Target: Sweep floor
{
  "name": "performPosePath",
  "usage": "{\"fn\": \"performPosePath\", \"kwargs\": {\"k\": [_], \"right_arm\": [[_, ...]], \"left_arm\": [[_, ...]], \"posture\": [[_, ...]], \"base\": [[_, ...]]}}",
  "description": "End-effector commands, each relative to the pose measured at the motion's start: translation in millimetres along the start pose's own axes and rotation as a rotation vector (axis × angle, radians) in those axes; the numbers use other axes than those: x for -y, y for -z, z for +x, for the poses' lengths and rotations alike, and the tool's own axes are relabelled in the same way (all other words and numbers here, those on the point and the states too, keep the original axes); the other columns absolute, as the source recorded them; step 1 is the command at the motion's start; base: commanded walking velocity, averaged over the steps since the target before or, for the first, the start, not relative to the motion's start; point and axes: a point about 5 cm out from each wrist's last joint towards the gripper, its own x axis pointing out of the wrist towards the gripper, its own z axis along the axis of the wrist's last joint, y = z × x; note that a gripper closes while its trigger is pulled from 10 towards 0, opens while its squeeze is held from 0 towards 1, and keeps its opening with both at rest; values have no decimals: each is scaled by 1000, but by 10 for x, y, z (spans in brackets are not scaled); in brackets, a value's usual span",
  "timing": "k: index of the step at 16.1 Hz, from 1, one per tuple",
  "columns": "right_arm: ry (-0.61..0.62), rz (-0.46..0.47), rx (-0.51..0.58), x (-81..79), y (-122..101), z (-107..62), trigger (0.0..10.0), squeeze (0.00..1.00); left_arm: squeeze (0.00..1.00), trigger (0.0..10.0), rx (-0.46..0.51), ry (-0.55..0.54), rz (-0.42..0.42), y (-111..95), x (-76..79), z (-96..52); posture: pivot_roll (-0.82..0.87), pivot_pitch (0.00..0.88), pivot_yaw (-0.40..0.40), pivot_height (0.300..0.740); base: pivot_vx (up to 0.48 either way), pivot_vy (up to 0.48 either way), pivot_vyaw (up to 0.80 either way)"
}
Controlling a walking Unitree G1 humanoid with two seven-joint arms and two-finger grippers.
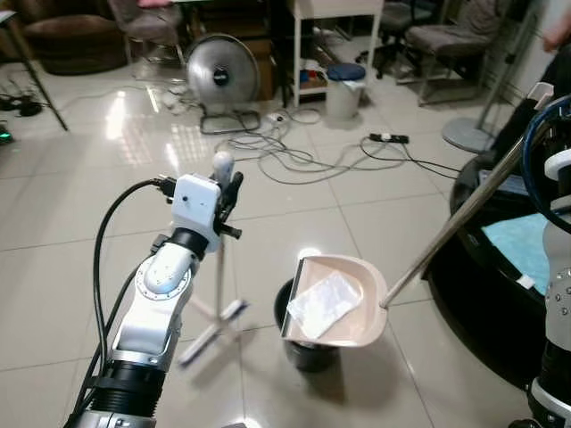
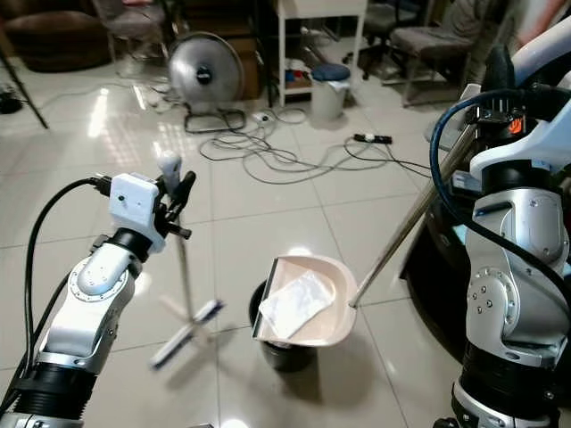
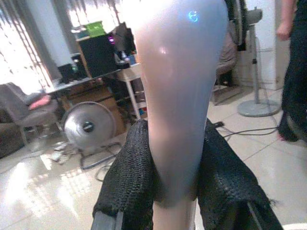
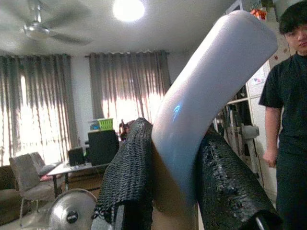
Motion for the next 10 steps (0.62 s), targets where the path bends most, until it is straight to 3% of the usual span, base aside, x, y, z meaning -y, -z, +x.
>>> {"fn": "performPosePath", "kwargs": {"k": [1,8,10], "right_arm": [[-8,-37,58,14,-61,25,10000,0],[-130,-134,108,-217,35,189,10000,0],[-285,-185,111,-506,199,186,10000,0]], "left_arm": [[0,10000,45,0,25,-117,-19,9],[0,10000,39,-1,35,-109,-19,-21],[0,10000,36,-3,43,-110,-25,-26]], "posture": [[-73,36,38,740],[-60,48,36,740],[-54,51,32,740]], "base": [[0,0,0],[0,0,0],[0,0,0]]}}
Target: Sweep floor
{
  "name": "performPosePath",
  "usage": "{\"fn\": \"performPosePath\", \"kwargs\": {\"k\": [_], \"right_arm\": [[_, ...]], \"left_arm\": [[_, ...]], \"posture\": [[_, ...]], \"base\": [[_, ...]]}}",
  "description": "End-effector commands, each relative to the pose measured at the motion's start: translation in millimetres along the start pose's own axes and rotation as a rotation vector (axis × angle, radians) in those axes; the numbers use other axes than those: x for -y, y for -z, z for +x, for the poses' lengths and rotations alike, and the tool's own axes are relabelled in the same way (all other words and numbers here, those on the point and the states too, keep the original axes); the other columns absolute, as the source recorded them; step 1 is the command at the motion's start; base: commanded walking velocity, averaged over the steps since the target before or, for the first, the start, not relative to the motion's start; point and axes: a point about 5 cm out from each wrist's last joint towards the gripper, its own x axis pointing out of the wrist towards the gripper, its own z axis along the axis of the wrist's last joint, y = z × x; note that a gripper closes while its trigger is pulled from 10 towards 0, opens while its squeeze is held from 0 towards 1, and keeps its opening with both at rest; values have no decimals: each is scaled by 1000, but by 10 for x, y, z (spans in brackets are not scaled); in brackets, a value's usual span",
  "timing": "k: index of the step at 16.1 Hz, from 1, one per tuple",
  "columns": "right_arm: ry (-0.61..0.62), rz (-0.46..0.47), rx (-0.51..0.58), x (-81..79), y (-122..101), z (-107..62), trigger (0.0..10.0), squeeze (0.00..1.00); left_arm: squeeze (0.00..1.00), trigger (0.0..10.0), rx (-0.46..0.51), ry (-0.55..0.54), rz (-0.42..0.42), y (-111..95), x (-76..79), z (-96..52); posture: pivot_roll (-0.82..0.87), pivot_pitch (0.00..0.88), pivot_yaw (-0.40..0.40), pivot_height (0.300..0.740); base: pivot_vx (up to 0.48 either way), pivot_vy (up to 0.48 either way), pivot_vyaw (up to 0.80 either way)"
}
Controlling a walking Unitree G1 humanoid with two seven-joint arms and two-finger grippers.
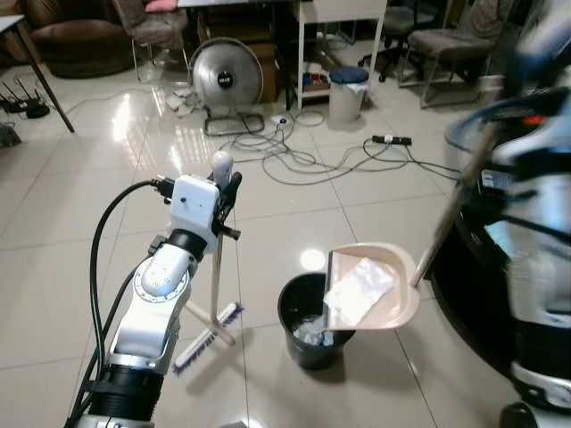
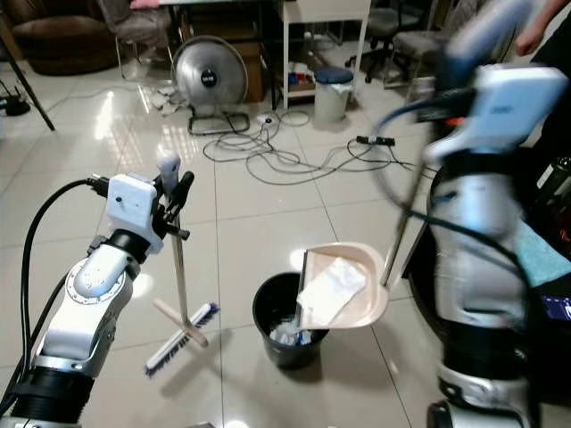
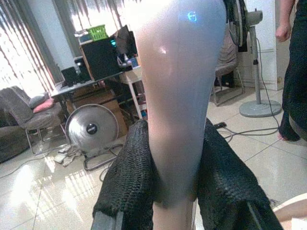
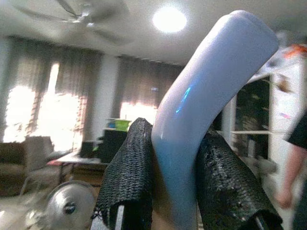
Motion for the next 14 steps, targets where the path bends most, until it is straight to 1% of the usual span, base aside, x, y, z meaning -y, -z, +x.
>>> {"fn": "performPosePath", "kwargs": {"k": [1,2,3,5,7,8,9,10,12,13,14], "right_arm": [[-61,-23,59,-116,-71,51,10000,0],[-88,-30,60,-171,-55,52,10000,0],[-143,-44,64,-288,-25,49,10000,0],[-200,-46,86,-438,-9,33,10000,0],[-281,-29,120,-701,-5,-16,10000,0],[-297,-27,126,-750,-6,-27,10000,0],[-339,-21,145,-880,-14,-55,10000,0],[-355,-20,154,-927,-18,-65,10000,0],[-402,4,164,-1073,-18,-100,10000,0],[-476,14,166,-1228,-2,-157,10000,0],[-476,14,166,-1228,-2,-157,10000,0]], "left_arm": [[0,10000,29,-5,35,-84,-33,-2],[0,10000,28,-5,36,-83,-33,-4],[0,10000,27,-5,37,-83,-33,-5],[0,10000,28,-7,36,-84,-32,-4],[0,10000,29,-8,37,-83,-25,3],[0,10000,30,-8,37,-83,-23,5],[0,10000,32,-9,39,-84,-21,10],[0,10000,32,-9,40,-85,-20,12],[0,10000,33,-9,40,-87,-16,15],[0,10000,33,-9,40,-85,-10,18],[0,10000,33,-9,40,-85,-10,18]], "posture": [[-54,51,32,740],[-53,51,32,740],[-53,52,31,740],[-54,52,30,740],[-54,50,30,740],[-54,50,29,740],[-54,50,29,740],[-54,50,29,740],[-55,49,27,740],[-55,49,25,740],[-55,49,25,740]], "base": [[0,0,0],[0,0,0],[0,0,0],[0,0,0],[0,0,0],[0,0,0],[0,0,0],[0,0,0],[0,0,0],[0,0,0],[0,0,0]]}}
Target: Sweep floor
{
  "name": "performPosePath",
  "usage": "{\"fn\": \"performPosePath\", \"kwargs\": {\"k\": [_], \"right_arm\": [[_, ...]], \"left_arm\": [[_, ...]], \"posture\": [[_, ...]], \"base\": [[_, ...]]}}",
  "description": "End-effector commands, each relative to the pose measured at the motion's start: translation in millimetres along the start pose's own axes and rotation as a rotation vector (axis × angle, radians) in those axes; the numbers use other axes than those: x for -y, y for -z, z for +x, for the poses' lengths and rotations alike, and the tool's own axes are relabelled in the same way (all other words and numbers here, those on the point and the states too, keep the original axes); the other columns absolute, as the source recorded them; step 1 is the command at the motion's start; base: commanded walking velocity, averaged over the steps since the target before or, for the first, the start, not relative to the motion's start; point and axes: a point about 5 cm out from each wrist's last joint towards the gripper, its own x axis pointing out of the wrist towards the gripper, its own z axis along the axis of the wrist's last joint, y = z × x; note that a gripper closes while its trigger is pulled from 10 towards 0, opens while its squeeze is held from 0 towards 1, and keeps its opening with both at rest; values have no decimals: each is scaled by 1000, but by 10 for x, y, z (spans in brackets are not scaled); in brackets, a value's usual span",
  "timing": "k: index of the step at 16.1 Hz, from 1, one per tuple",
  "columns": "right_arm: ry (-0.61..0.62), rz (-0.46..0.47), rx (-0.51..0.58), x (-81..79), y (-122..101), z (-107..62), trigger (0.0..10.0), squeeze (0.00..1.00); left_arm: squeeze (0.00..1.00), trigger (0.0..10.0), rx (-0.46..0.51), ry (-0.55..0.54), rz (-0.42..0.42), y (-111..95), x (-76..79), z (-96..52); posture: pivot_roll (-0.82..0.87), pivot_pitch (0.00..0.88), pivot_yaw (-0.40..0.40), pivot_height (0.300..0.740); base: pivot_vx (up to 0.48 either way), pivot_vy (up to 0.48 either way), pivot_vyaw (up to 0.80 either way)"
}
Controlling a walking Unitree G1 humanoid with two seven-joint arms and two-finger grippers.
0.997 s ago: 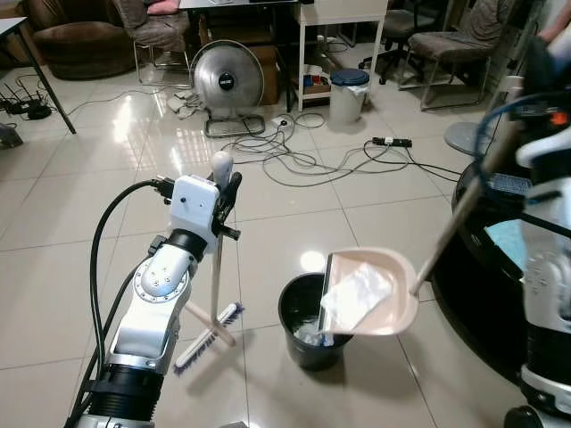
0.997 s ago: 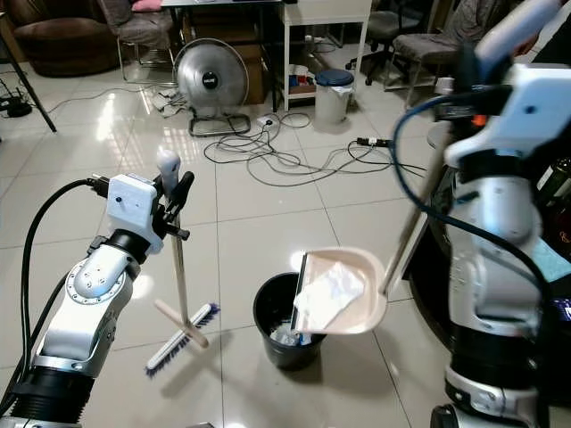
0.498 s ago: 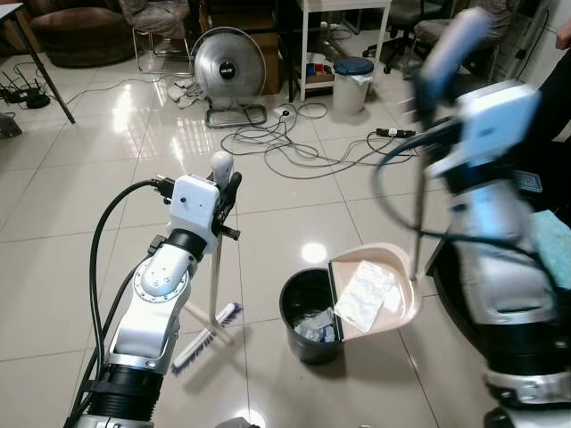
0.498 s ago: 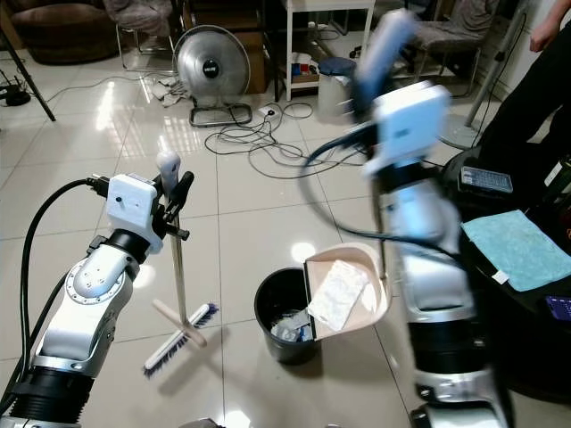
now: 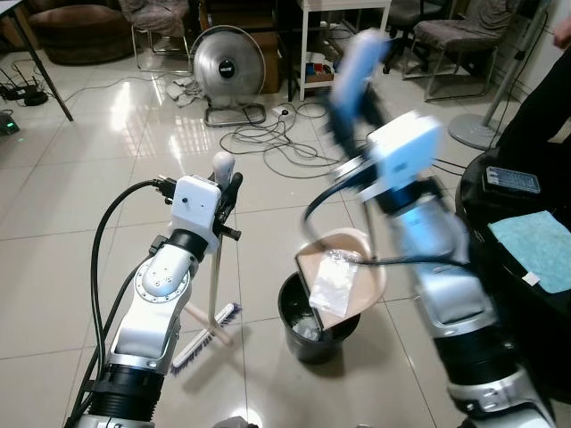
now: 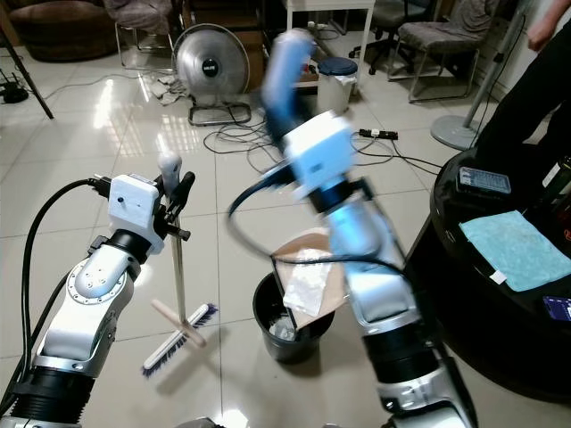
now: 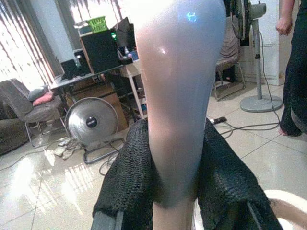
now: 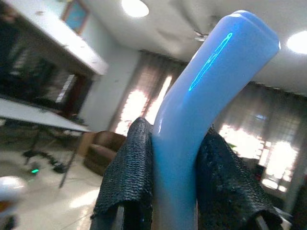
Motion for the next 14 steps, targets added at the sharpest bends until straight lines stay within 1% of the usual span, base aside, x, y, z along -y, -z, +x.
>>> {"fn": "performPosePath", "kwargs": {"k": [1,2,4,5,6,8,12,14], "right_arm": [[-93,-64,37,-125,-34,7,10000,0],[-109,-74,38,-150,-31,5,10000,0],[-203,-158,53,-262,-22,-17,10000,0],[-226,-170,57,-295,-18,-26,10000,0],[-248,-173,68,-346,-17,-40,10000,0],[-240,-139,82,-403,-19,-40,10000,0],[-215,-99,85,-441,-15,-8,10000,0],[-302,-153,73,-522,24,-44,10000,0]], "left_arm": [[0,10000,36,-12,32,-81,-20,22],[0,10000,37,-12,32,-80,-19,23],[0,10000,38,-17,30,-76,-10,19],[0,10000,39,-17,31,-76,-9,20],[0,10000,40,-18,32,-77,-8,21],[0,10000,41,-25,34,-77,-22,26],[0,10000,39,-30,35,-71,-41,18],[0,10000,40,-29,34,-70,-39,26]], "posture": [[-58,47,20,740],[-58,47,19,740],[-55,37,13,740],[-56,36,12,740],[-51,34,8,740],[-46,31,6,740],[-44,30,6,740],[-45,30,5,740]], "base": [[0,0,0],[0,0,0],[0,0,0],[0,0,0],[0,0,0],[0,0,0],[0,0,0],[0,0,0]]}}
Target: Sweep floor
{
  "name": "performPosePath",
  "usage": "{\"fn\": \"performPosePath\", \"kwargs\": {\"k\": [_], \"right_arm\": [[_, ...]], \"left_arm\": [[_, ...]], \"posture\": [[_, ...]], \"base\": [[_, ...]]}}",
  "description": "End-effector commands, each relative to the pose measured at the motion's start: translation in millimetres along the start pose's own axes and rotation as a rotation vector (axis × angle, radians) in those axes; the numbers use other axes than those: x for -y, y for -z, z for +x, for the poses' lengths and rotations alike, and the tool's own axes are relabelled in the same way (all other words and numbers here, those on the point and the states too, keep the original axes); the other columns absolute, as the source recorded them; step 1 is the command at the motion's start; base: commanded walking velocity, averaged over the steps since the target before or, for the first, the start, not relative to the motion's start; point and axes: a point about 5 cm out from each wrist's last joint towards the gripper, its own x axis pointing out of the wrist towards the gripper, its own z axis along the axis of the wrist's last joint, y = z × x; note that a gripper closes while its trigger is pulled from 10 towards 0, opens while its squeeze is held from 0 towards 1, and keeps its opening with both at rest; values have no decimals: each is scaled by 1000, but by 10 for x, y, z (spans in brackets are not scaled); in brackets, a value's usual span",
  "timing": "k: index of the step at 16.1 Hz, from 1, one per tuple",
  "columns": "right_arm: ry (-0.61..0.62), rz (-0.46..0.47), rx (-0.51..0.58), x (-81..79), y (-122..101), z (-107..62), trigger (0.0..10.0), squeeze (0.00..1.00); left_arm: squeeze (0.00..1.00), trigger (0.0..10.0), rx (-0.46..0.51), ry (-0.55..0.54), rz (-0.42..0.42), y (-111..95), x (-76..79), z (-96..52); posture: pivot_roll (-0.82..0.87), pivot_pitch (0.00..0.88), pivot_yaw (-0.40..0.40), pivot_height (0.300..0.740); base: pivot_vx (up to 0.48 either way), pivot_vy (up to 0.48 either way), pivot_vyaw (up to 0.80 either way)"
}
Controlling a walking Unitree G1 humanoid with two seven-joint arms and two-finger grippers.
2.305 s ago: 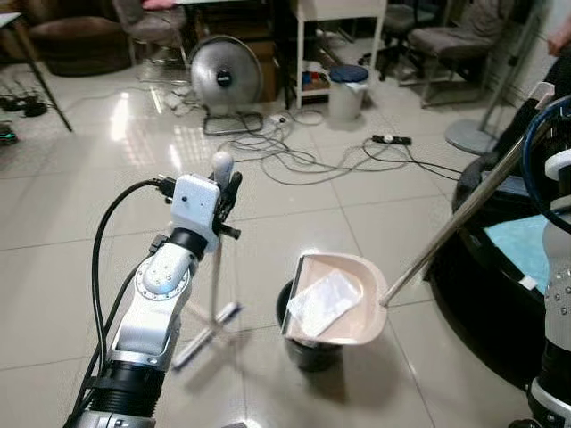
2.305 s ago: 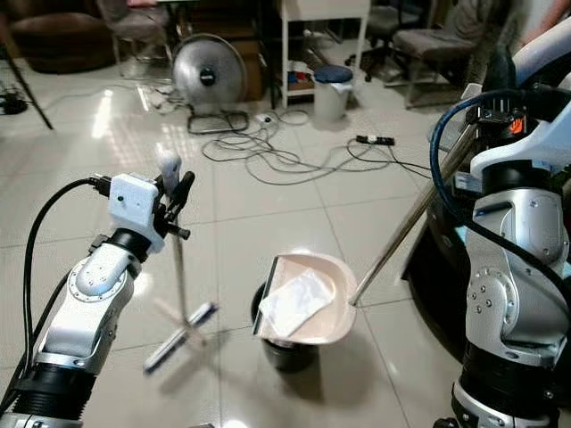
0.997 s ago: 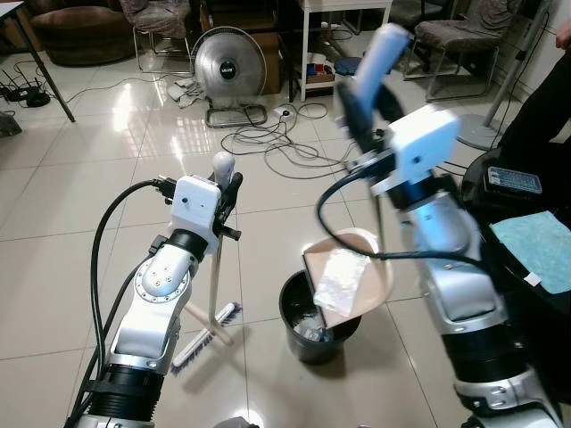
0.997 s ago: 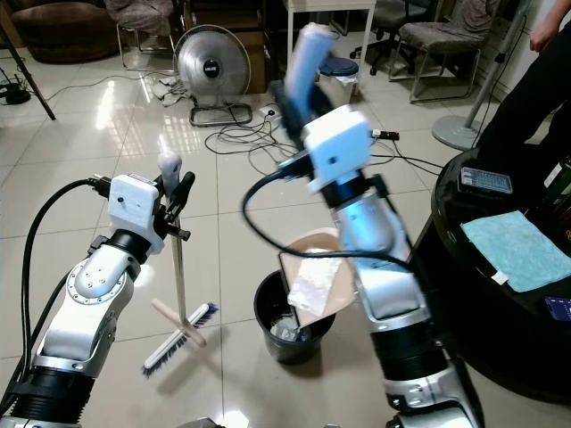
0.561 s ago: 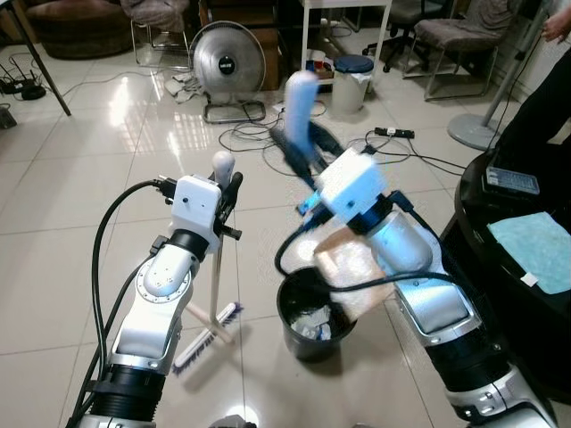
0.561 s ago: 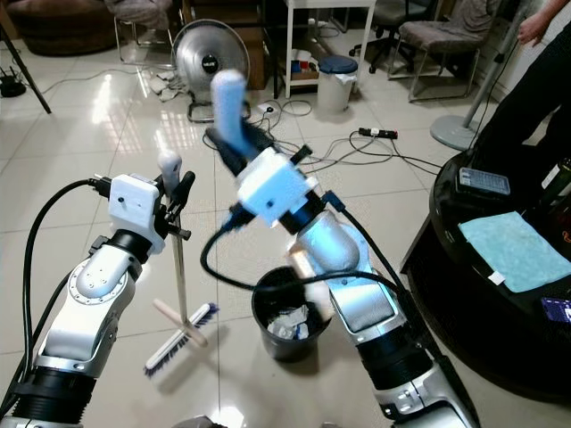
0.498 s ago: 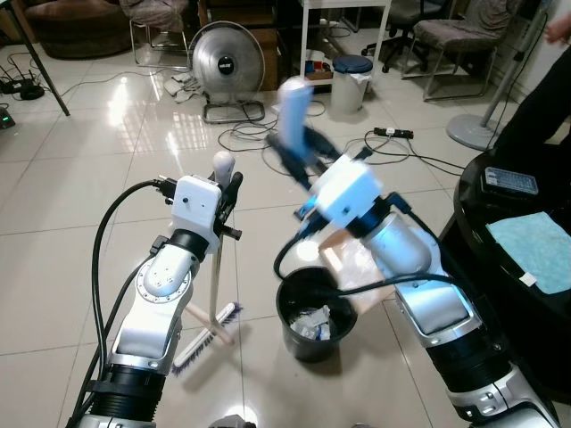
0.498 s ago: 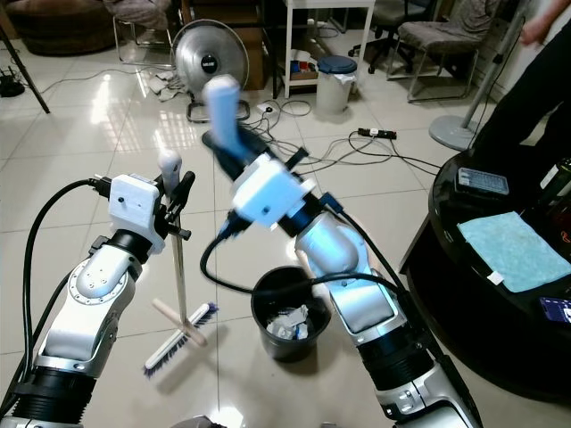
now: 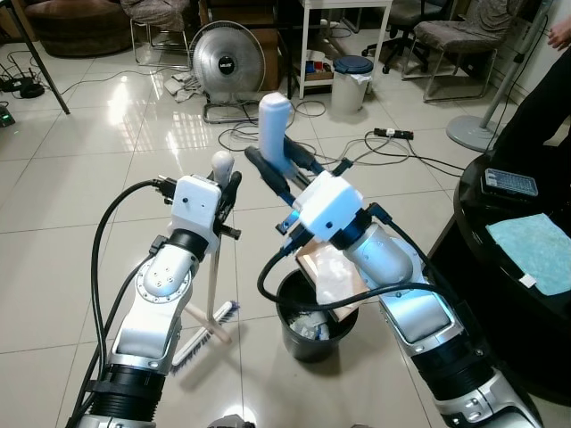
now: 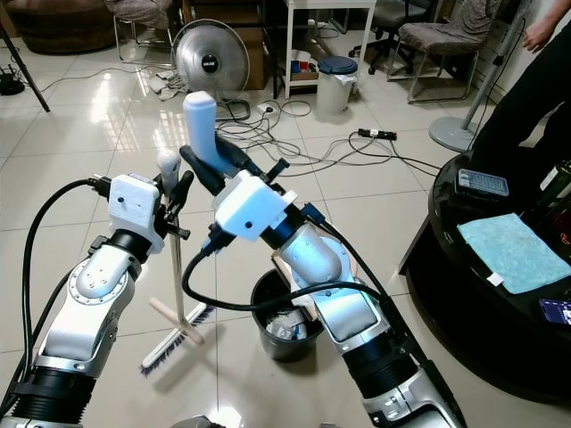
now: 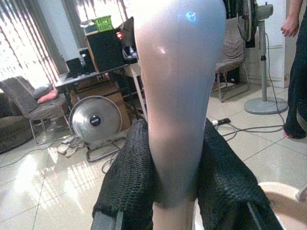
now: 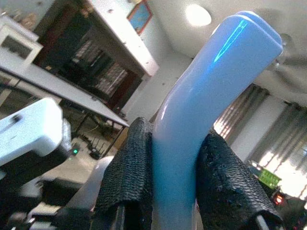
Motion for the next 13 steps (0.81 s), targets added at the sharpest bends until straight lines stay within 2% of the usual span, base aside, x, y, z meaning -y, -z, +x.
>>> {"fn": "performPosePath", "kwargs": {"k": [1,4,7,8,9,10,12,13], "right_arm": [[-58,-68,26,-31,-35,10,10000,0],[-63,-72,24,-70,-23,0,10000,0],[-35,-99,20,-12,-22,9,10000,0],[2,-125,13,101,-34,9,10000,0],[161,-101,17,434,-129,20,10000,0],[226,-70,37,557,-188,24,10000,0],[414,94,79,889,-342,43,10000,0],[465,147,103,995,-418,55,10000,0]], "left_arm": [[0,10000,38,-11,24,-70,-35,28],[0,10000,37,-8,24,-66,-24,28],[0,10000,37,-11,25,-66,-26,31],[0,10000,31,-16,17,-65,-31,35],[0,10000,3,-14,23,-62,-39,53],[0,10000,4,-8,30,-72,-42,57],[0,10000,6,-6,49,-106,-68,67],[0,10000,2,-11,59,-118,-89,74]], "posture": [[-45,30,5,740],[-44,35,4,740],[-45,35,8,740],[-46,34,6,740],[-45,29,3,740],[-45,29,3,740],[-45,23,7,740],[-43,20,9,740]], "base": [[0,0,0],[0,0,0],[0,0,0],[0,0,0],[0,0,0],[0,0,0],[0,0,0],[0,0,0]]}}
